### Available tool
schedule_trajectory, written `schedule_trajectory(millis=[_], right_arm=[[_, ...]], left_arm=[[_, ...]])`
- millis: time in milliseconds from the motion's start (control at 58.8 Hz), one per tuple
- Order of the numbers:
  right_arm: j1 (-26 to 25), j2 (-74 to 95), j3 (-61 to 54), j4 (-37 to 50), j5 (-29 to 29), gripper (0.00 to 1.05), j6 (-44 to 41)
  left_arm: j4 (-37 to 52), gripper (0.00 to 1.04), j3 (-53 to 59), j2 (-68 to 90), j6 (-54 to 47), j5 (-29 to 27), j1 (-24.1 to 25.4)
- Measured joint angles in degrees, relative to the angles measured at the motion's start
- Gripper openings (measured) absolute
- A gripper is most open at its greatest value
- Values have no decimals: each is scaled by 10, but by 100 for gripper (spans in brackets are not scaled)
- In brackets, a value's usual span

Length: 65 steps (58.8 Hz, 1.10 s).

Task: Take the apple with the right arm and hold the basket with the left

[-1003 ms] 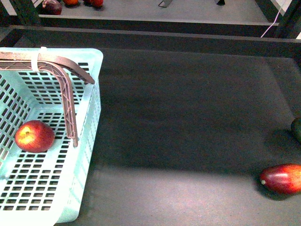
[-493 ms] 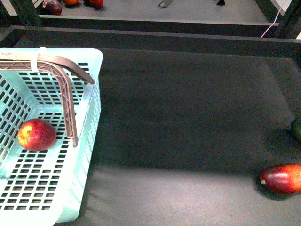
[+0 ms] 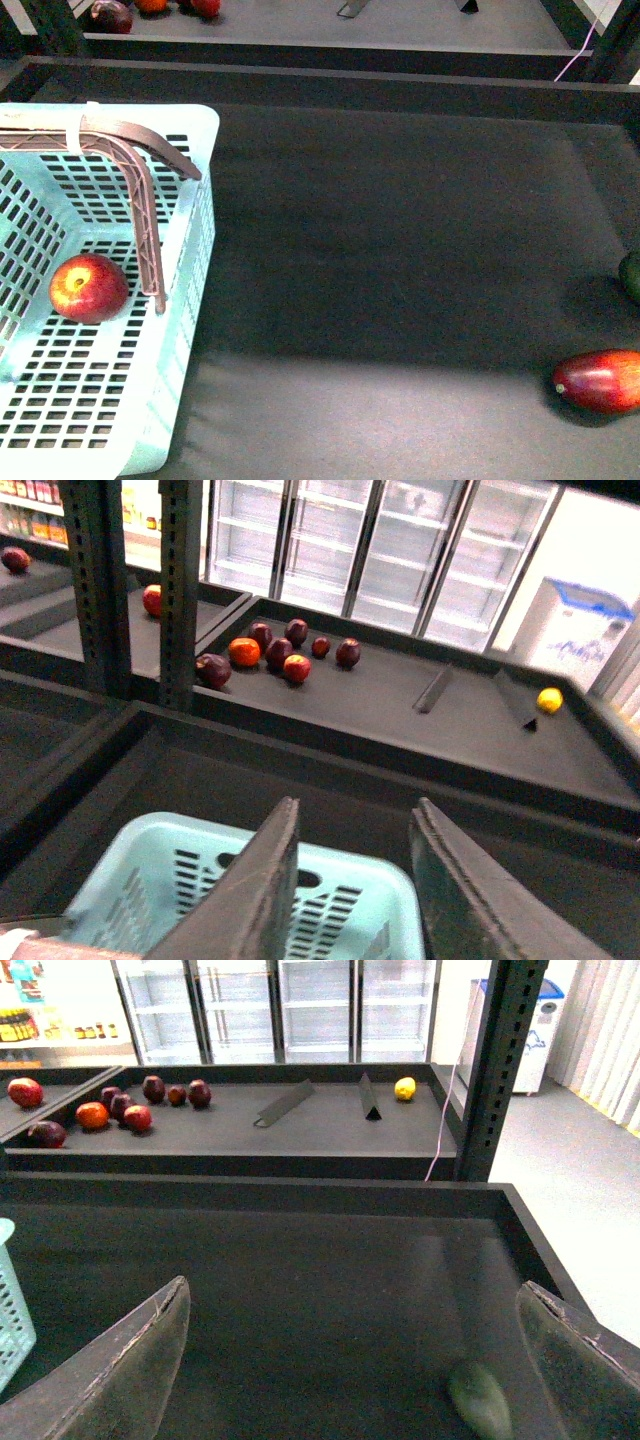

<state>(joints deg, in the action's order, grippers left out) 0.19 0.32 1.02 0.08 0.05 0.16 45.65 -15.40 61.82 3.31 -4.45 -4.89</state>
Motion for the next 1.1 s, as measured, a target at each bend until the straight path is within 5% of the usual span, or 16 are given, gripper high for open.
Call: schedule_trajectory(millis=[51,221,1105], right_arm=[[0,0,0,0,0,96,0],[0,0,0,0,0,96,0],[0,0,0,0,0,96,0]], left_arm=[[0,3,15,-16,-8,2,4],[-19,3,64,-88,-22,41,46],[-220,3,146,-381,-27,45,47]])
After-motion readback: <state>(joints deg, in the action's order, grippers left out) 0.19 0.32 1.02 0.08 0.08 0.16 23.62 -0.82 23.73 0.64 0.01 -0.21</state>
